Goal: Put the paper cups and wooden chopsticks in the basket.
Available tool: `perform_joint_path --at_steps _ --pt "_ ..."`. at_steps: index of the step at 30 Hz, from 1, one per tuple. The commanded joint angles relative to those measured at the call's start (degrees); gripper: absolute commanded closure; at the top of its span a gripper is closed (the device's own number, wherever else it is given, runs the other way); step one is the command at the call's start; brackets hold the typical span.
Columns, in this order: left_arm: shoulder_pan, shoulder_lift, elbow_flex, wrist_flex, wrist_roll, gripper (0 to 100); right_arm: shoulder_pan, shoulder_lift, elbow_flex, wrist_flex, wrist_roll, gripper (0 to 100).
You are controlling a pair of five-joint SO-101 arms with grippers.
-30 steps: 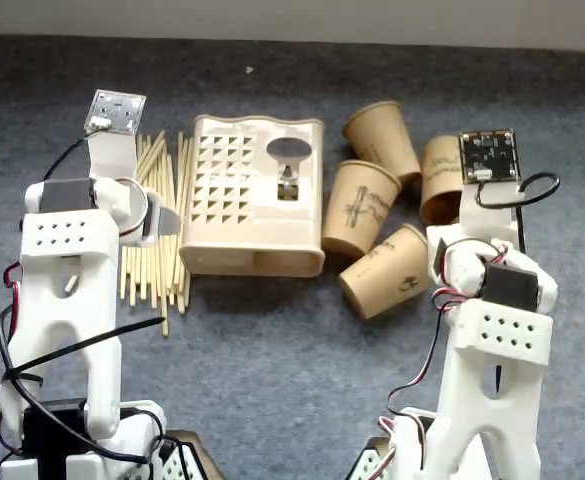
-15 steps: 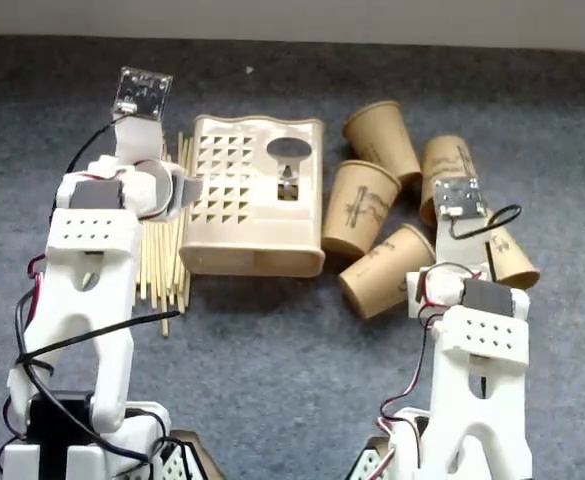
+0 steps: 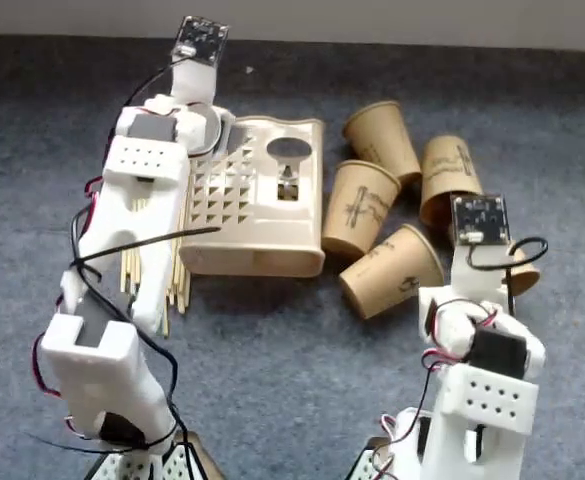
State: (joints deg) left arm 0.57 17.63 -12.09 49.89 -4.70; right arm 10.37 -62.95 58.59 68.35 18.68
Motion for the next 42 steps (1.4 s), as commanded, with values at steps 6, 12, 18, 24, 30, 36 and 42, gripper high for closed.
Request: perform_joint_path --at_steps 6,12,18,24,30,36,42 --pt "5.58 14.73 -30.29 9.23 0.26 71 0.66 -19.65 8.31 4.18 -0.09 99.2" --pt "7.96 25.54 -45.67 17.49 -9.85 71 0.57 -23.43 10.51 4.44 -0.09 99.2" --pt "5.49 32.4 -59.56 24.7 -33.32 71 0.4 -23.43 10.59 4.44 -0.09 99.2" --pt "5.32 38.46 -66.77 19.25 -37.1 71 0.31 -23.43 10.59 4.53 -0.09 99.2" --pt "5.41 41.36 -67.47 15.12 -39.65 71 0.31 -23.43 10.68 4.53 -0.09 99.2" --pt "7.52 40.57 -69.58 24.0 -39.38 71 0.31 -23.43 11.74 4.18 -0.09 99.2" --pt "10.68 40.66 -71.87 32.35 -39.47 71 0.31 -23.52 11.74 4.35 -0.09 99.2"
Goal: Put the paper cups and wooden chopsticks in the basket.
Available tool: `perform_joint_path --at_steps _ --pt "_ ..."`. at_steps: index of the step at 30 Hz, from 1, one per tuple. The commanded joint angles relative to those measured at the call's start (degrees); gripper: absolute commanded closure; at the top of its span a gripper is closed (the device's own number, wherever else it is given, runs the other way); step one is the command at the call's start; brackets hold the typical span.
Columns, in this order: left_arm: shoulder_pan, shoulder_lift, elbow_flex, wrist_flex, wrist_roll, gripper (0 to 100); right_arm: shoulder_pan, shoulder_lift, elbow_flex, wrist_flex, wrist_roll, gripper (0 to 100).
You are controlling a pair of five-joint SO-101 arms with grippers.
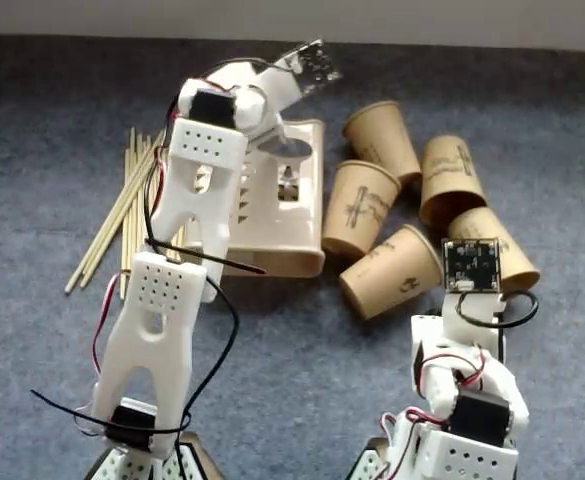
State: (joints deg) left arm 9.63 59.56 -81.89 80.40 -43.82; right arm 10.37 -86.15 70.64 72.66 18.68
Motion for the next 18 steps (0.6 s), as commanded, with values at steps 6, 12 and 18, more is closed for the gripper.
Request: perform_joint_path --at_steps 6,12,18 --pt "0.48 -0.22 -1.98 1.67 -0.44 71 0.31 -0.31 -0.31 0.04 -0.09 99.2" --pt "0.22 5.14 -2.51 1.32 -0.44 71 0.31 -0.31 -0.31 0.04 -0.09 99.2" --pt "-1.27 7.96 -2.42 -8.18 -0.44 71 0.31 -0.31 -0.31 0.13 -0.09 99.2"
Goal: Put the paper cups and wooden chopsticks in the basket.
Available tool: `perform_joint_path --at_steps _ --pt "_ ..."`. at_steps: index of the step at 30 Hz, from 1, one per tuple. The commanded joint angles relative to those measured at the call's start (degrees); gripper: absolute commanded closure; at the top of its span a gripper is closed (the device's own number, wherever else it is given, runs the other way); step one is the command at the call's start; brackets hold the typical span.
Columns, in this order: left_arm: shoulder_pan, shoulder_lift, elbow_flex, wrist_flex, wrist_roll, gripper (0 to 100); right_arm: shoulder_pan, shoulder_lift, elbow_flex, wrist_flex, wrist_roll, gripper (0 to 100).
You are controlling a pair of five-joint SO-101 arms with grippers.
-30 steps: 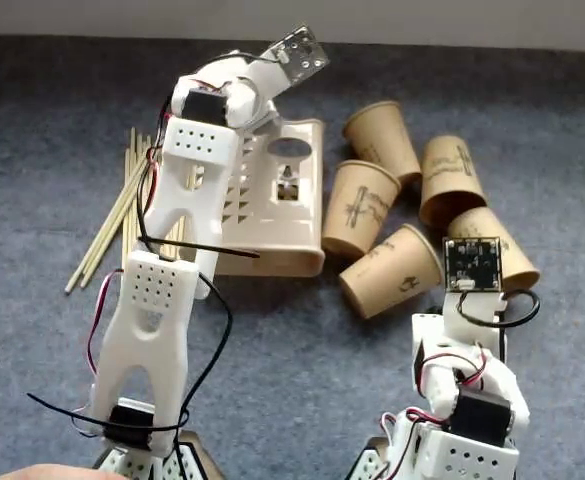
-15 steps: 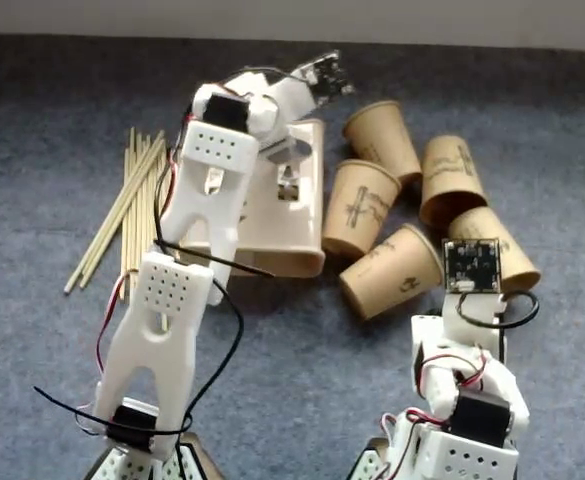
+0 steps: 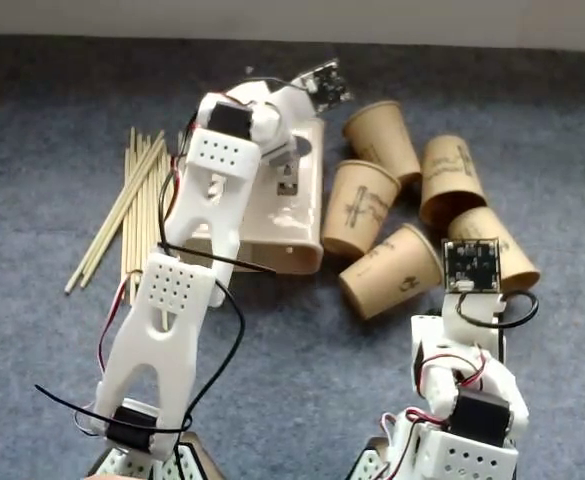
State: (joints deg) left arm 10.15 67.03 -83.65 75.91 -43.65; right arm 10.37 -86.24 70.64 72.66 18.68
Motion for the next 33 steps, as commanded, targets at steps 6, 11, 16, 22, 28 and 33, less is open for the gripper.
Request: perform_joint_path --at_steps 6,11,16,22,28,33 --pt "-3.12 0.84 -0.75 -4.92 -0.62 71 0.22 -0.22 -0.31 0.04 -0.09 99.2" --pt "-2.95 0.75 -5.05 -6.07 -0.62 77 -2.77 -0.22 -0.22 0.13 -0.09 99.2" --pt "-2.77 -0.84 -11.82 -1.76 -0.53 77 -2.95 -0.22 -0.22 0.13 -0.09 99.2" --pt "-2.59 -11.3 -11.38 4.31 -0.26 77 -2.95 -0.31 -0.22 0.13 -0.09 99.2" --pt "-2.59 -17.01 -11.38 10.29 -0.26 78 -2.86 -0.4 -0.22 0.04 -0.09 99.2" --pt "-1.45 -17.54 -11.38 12.84 -0.18 78 -2.86 -0.48 -0.22 0.04 -0.18 99.2"
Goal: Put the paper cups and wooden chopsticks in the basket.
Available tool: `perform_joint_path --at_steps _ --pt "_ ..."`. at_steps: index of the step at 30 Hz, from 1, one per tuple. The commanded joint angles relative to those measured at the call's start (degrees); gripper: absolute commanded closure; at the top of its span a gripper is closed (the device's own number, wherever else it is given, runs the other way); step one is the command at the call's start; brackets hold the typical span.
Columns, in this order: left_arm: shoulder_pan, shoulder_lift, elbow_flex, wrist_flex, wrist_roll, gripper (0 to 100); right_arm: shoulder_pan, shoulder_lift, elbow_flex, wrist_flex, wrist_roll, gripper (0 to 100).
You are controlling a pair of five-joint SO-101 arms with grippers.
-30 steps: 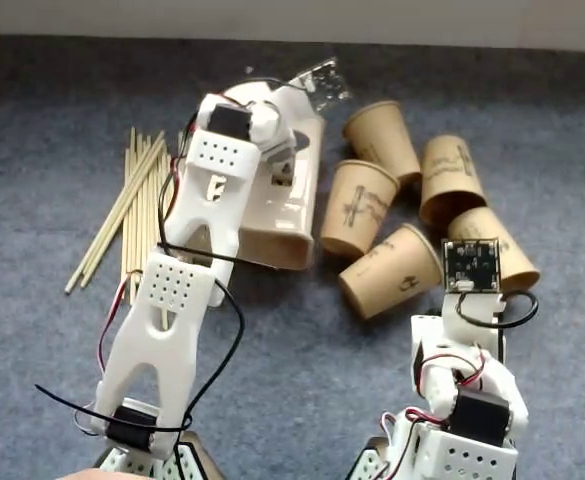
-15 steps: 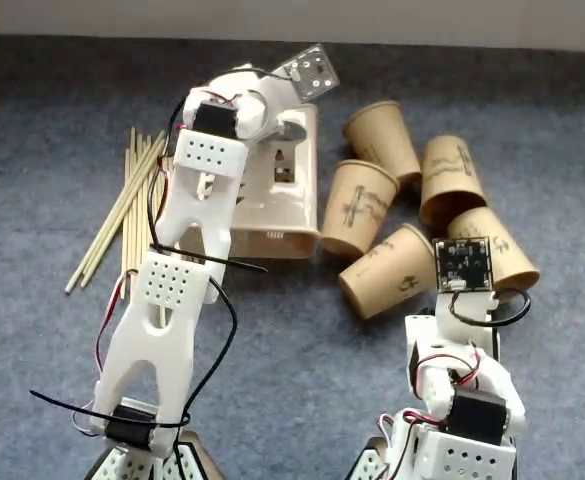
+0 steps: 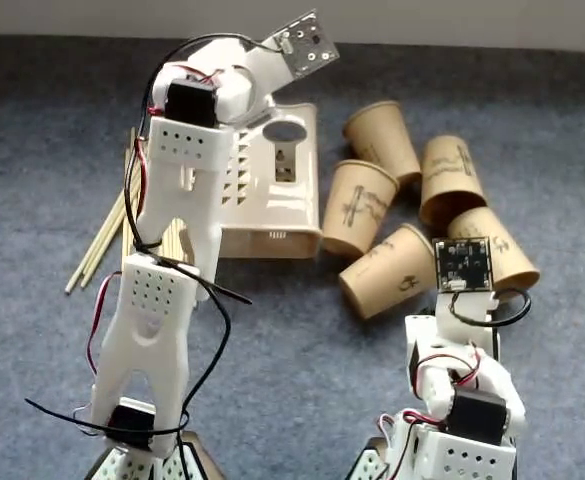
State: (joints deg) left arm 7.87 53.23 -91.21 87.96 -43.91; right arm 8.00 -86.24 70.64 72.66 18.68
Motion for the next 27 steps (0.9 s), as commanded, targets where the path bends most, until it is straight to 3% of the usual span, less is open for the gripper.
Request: perform_joint_path --at_steps 1,27 --pt "1.27 -3.56 -3.74 0.79 0.09 78 -0.48 -0.48 -0.22 0.04 -0.18 99.2" --pt "0.13 20.18 -3.47 -25.14 -0.26 77 -0.48 -0.48 0.92 0.13 -0.09 99.2"
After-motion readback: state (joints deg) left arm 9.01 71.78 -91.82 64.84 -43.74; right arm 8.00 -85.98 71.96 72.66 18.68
